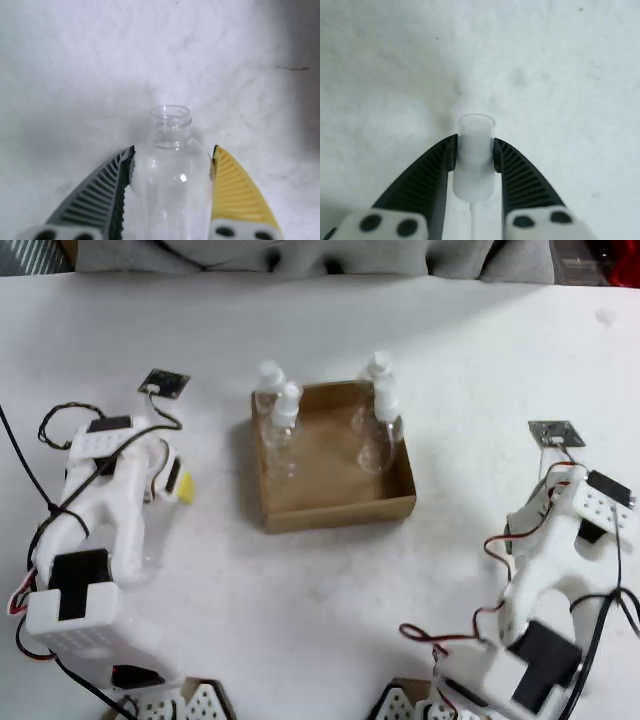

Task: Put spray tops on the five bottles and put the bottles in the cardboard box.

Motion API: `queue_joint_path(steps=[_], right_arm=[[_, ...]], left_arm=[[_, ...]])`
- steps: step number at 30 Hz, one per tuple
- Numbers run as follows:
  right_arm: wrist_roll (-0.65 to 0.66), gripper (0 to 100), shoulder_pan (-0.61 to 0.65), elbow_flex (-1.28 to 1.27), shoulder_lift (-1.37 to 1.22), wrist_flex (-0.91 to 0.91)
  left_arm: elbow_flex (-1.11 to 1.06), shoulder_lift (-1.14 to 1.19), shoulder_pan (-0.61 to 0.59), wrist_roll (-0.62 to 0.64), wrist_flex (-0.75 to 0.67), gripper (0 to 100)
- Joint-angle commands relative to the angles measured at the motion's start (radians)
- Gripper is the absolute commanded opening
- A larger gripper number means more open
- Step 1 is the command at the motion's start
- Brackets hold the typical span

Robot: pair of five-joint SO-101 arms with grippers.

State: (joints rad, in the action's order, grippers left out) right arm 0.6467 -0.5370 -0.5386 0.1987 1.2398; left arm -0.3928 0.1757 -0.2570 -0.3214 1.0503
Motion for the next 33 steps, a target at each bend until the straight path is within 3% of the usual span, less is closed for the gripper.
queue_joint_path(steps=[1, 10, 18, 23, 28, 33], right_arm=[[-0.012, 1.5, -0.022, 0.025, 0.142, 0.117], [-0.026, 1.5, 0.039, -0.064, 0.398, 0.266], [-0.304, 1.5, 0.234, -0.064, 0.605, 0.259], [-0.631, 1.5, 0.364, -0.064, 0.731, 0.142], [-0.637, 1.5, 0.43, -0.066, 0.858, -0.005], [-0.71, 1.5, 0.461, -0.066, 0.958, -0.228]], left_arm=[[0.089, -0.174, -0.004, 0.074, 0.097, 2], [-0.023, -0.639, 0.01, 0.092, 0.11, 2], [-0.351, -1.089, 0.119, 0.095, -0.081, 2], [-0.506, -1.366, 0.179, 0.209, -0.17, 2], [-0.618, -1.569, 0.232, 0.381, -0.298, 2], [-0.687, -1.705, 0.286, 0.396, -0.423, 2]])
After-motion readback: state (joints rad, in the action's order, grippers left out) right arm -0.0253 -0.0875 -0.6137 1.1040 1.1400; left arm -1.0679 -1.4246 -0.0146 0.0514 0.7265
